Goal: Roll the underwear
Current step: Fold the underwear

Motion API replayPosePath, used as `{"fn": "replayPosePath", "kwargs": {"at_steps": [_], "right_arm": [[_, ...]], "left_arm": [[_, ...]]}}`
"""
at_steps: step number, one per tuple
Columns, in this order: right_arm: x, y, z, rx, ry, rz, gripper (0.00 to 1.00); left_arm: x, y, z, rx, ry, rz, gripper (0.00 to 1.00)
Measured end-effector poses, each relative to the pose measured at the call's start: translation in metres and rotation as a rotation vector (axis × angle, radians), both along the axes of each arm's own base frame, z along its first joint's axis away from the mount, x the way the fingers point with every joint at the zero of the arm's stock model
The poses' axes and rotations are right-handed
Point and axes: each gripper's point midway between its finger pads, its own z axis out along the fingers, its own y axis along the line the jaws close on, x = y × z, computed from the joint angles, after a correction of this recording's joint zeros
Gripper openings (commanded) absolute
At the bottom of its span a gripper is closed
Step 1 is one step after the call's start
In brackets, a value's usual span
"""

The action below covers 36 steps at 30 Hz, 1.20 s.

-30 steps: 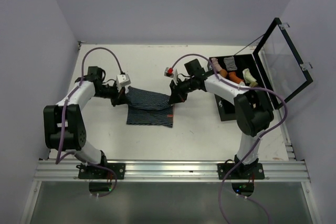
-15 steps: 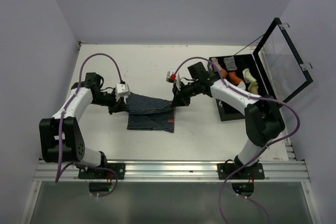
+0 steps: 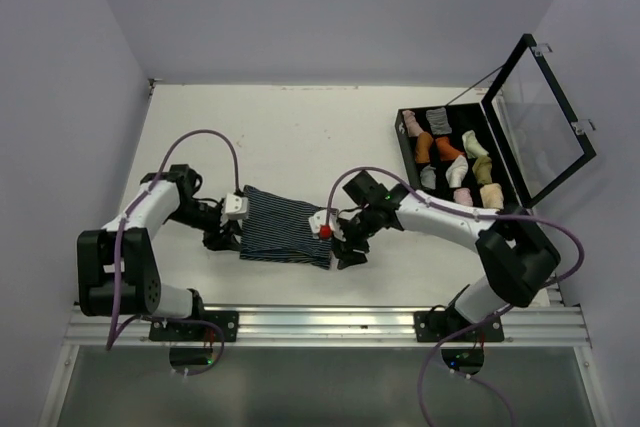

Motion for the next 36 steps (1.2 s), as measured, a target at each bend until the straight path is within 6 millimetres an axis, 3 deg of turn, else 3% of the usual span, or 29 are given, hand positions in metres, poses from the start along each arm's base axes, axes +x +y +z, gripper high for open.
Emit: {"fn": "replayPosePath", "kwargs": {"at_steps": [3, 4, 8, 10, 13, 18, 22, 26, 28, 31, 34, 36], "right_arm": [[0.008, 0.003, 0.023, 0.039, -0.06, -0.028, 0.52], [0.014, 0.007, 0.034, 0.055, -0.065, -0.054, 0.44], [0.053, 0.035, 0.062, 0.092, -0.023, -0.213, 0.24], [0.075, 0.05, 0.063, 0.089, 0.046, -0.32, 0.21], [0.096, 0.059, 0.04, 0.03, 0.173, -0.469, 0.19], [0.1, 0.049, -0.016, -0.123, 0.349, -0.626, 0.18], [0.113, 0.045, -0.038, -0.186, 0.425, -0.674, 0.17], [0.18, 0.055, -0.03, -0.129, 0.363, -0.693, 0.17], [0.225, 0.062, -0.024, -0.076, 0.293, -0.684, 0.19], [0.274, 0.068, -0.004, -0.003, 0.206, -0.66, 0.22], [0.29, 0.076, 0.027, 0.065, 0.178, -0.648, 0.22], [0.288, 0.078, 0.048, 0.113, 0.189, -0.674, 0.22]], "left_arm": [[0.004, 0.003, 0.006, 0.018, -0.035, 0.004, 0.47], [0.011, 0.003, 0.009, 0.022, -0.046, 0.02, 0.44], [0.061, 0.001, 0.032, -0.002, -0.091, 0.151, 0.34], [0.089, -0.003, 0.039, -0.017, -0.111, 0.205, 0.32], [0.12, -0.016, 0.034, -0.013, -0.107, 0.261, 0.3], [0.128, -0.045, 0.006, 0.045, -0.022, 0.298, 0.24], [0.132, -0.041, -0.027, 0.12, 0.068, 0.378, 0.2], [0.13, -0.034, -0.047, 0.165, 0.14, 0.45, 0.13], [0.132, -0.034, -0.048, 0.168, 0.149, 0.482, 0.1], [0.133, -0.033, -0.047, 0.168, 0.167, 0.531, 0.12], [0.132, -0.031, -0.04, 0.166, 0.16, 0.577, 0.22], [0.136, -0.03, -0.021, 0.145, 0.12, 0.612, 0.28]]}}
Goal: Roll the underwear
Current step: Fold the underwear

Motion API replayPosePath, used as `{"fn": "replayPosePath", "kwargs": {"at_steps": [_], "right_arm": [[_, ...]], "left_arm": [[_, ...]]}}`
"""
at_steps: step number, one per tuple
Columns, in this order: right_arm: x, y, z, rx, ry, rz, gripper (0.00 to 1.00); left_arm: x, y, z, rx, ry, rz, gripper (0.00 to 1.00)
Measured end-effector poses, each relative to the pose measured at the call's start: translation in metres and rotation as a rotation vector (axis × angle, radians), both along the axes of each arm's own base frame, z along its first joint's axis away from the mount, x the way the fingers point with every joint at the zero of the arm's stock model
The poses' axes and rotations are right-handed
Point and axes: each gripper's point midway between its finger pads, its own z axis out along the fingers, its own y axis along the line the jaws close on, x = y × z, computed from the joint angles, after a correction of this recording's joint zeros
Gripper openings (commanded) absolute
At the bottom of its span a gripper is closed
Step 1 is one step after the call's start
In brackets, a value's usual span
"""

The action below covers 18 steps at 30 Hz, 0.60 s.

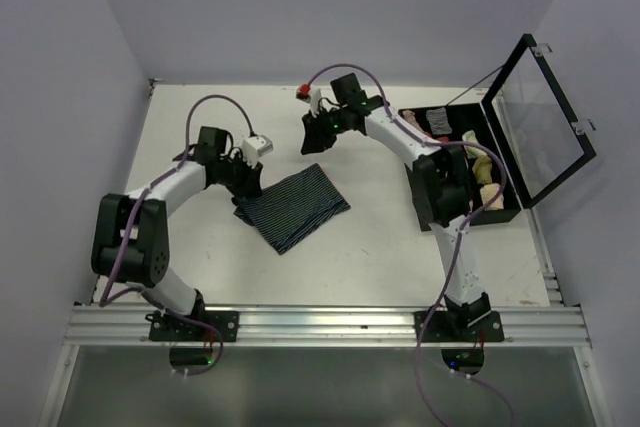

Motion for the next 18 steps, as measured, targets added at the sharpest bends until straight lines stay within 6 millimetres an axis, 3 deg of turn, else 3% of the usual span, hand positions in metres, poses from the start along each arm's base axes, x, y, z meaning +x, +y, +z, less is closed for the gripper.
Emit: {"fn": "replayPosePath", "kwargs": {"at_steps": [1, 3, 5, 7, 9, 11, 13, 18], "right_arm": [[-0.007, -0.004, 0.008, 0.019, 0.031, -0.037, 0.22], [-0.027, -0.016, 0.026, 0.063, 0.099, -0.126, 0.23], [-0.048, -0.041, 0.039, 0.086, 0.199, -0.257, 0.26], [-0.059, -0.07, 0.048, 0.108, 0.269, -0.401, 0.26], [-0.067, -0.101, 0.044, 0.105, 0.32, -0.554, 0.22], [-0.076, -0.123, 0.033, 0.083, 0.379, -0.692, 0.21], [-0.087, -0.131, 0.019, 0.062, 0.434, -0.775, 0.18], [-0.107, -0.131, -0.013, 0.025, 0.582, -0.887, 0.08]], "left_arm": [[0.006, -0.001, 0.014, -0.008, -0.049, 0.012, 0.37], [0.021, -0.003, 0.05, -0.024, -0.17, 0.031, 0.41], [0.037, -0.013, 0.085, -0.034, -0.292, 0.02, 0.42], [0.048, -0.039, 0.113, -0.046, -0.386, -0.033, 0.41], [0.049, -0.076, 0.125, -0.06, -0.423, -0.118, 0.39], [0.045, -0.111, 0.121, -0.07, -0.414, -0.194, 0.36], [0.038, -0.141, 0.1, -0.056, -0.369, -0.245, 0.32], [0.017, -0.178, 0.037, 0.048, -0.241, -0.306, 0.29]]}}
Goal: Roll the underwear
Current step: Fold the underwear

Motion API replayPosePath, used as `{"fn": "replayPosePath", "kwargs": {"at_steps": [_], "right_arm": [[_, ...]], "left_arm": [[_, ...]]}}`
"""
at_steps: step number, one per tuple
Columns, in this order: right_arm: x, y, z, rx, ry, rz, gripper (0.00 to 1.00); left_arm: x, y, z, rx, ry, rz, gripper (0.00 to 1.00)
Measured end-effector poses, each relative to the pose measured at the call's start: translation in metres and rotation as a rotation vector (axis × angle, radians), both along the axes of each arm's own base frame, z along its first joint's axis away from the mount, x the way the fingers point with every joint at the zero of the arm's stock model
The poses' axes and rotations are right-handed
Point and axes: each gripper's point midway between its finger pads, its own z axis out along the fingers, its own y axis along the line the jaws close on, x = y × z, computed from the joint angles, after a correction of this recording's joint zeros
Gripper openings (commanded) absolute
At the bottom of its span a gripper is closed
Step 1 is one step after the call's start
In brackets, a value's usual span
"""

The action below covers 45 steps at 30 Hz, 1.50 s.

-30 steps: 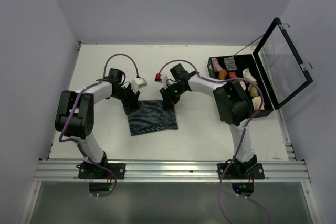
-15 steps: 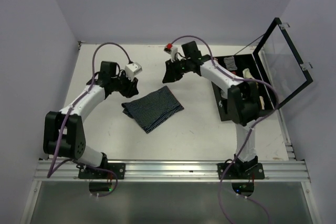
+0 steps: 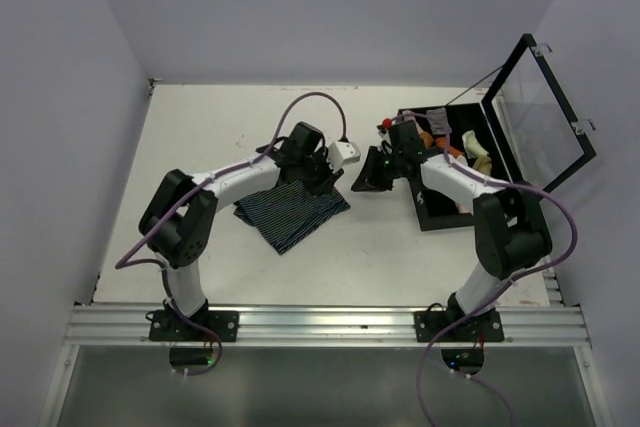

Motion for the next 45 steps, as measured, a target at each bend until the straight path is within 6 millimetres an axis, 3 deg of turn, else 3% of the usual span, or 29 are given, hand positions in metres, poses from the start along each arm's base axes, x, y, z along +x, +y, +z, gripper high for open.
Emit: {"fn": "replayPosePath", "kwargs": {"at_steps": [4, 10, 23, 29, 33, 40, 45], "right_arm": [[-0.006, -0.001, -0.021, -0.002, 0.089, -0.063, 0.04], [-0.019, -0.004, -0.051, -0.014, 0.177, -0.107, 0.02], [-0.014, 0.0, -0.077, -0.01, 0.22, -0.126, 0.03], [-0.013, 0.002, -0.077, -0.001, 0.219, -0.124, 0.03], [-0.013, 0.002, -0.077, 0.0, 0.22, -0.124, 0.03], [-0.013, 0.002, -0.077, 0.001, 0.219, -0.122, 0.03], [-0.013, 0.003, -0.077, 0.004, 0.218, -0.121, 0.03]], "left_arm": [[-0.012, -0.016, -0.022, 0.047, 0.039, -0.021, 0.3], [-0.012, -0.019, -0.03, 0.071, 0.051, -0.005, 0.35], [-0.019, -0.026, -0.043, 0.091, 0.078, -0.018, 0.35], [-0.019, -0.029, -0.049, 0.096, 0.088, -0.017, 0.17], [-0.019, -0.029, -0.05, 0.1, 0.09, -0.015, 0.0], [-0.021, -0.024, -0.046, 0.117, 0.089, -0.011, 0.0], [-0.024, -0.02, -0.014, 0.096, 0.046, -0.017, 0.0]]}}
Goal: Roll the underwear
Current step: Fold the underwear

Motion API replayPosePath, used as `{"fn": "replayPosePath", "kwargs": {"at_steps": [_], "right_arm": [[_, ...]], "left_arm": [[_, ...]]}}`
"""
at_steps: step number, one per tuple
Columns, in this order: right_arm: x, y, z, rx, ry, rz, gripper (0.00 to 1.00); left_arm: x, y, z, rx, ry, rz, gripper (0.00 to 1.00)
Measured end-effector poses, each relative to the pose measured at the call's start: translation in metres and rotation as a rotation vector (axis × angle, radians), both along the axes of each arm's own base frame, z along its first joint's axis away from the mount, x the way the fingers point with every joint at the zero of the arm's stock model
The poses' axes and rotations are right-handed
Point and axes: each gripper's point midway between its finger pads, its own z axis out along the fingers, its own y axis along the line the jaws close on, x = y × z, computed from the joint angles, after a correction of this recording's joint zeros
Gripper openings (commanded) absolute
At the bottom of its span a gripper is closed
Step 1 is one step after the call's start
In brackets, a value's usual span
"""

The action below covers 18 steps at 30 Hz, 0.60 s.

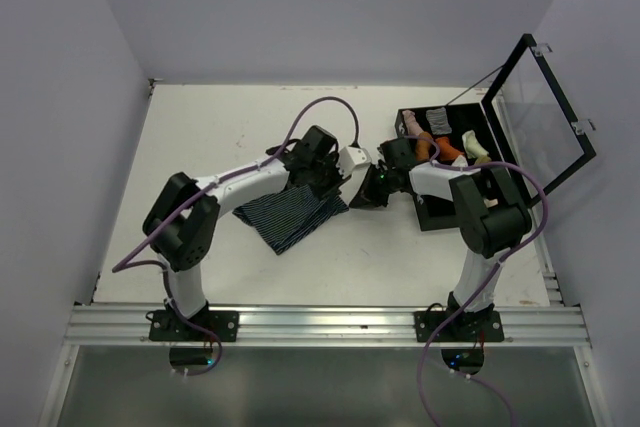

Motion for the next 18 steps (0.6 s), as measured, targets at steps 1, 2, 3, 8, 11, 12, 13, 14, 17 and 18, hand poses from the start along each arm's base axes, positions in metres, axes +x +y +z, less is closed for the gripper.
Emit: {"fn": "replayPosePath", "kwargs": {"at_steps": [1, 2, 3, 8, 11, 12, 13, 14, 17, 18], "right_arm": [[0.0, 0.0, 0.0, 0.001, -0.001, 0.0, 0.03], [0.0, 0.0, 0.0, 0.001, -0.002, 0.0, 0.03], [0.0, 0.0, 0.0, 0.002, -0.002, 0.001, 0.03], [0.0, 0.002, 0.0, 0.011, 0.0, 0.006, 0.03], [0.0, 0.002, 0.001, 0.014, 0.0, 0.008, 0.03], [0.0, 0.002, 0.0, 0.014, 0.0, 0.008, 0.03], [0.0, 0.002, 0.001, 0.014, 0.0, 0.008, 0.03], [0.0, 0.002, 0.001, 0.014, 0.0, 0.008, 0.03], [0.0, 0.003, 0.001, 0.013, -0.001, 0.009, 0.03], [0.0, 0.003, 0.001, 0.013, -0.001, 0.009, 0.03]], "left_arm": [[0.0, 0.0, 0.009, -0.013, -0.013, 0.0, 0.0], [0.0, -0.001, 0.017, -0.026, -0.026, -0.001, 0.0], [0.0, -0.001, 0.023, -0.036, -0.035, -0.002, 0.0], [-0.004, -0.004, 0.038, -0.073, -0.04, -0.012, 0.0], [-0.009, -0.005, 0.032, -0.074, -0.003, -0.014, 0.0], [-0.01, -0.006, 0.03, -0.075, 0.008, -0.014, 0.0], [-0.012, -0.007, 0.026, -0.075, 0.025, -0.018, 0.0], [-0.014, -0.008, 0.021, -0.073, 0.042, -0.019, 0.0], [-0.02, -0.011, 0.002, -0.065, 0.104, -0.022, 0.0], [-0.021, -0.011, -0.003, -0.063, 0.117, -0.023, 0.0]]}}
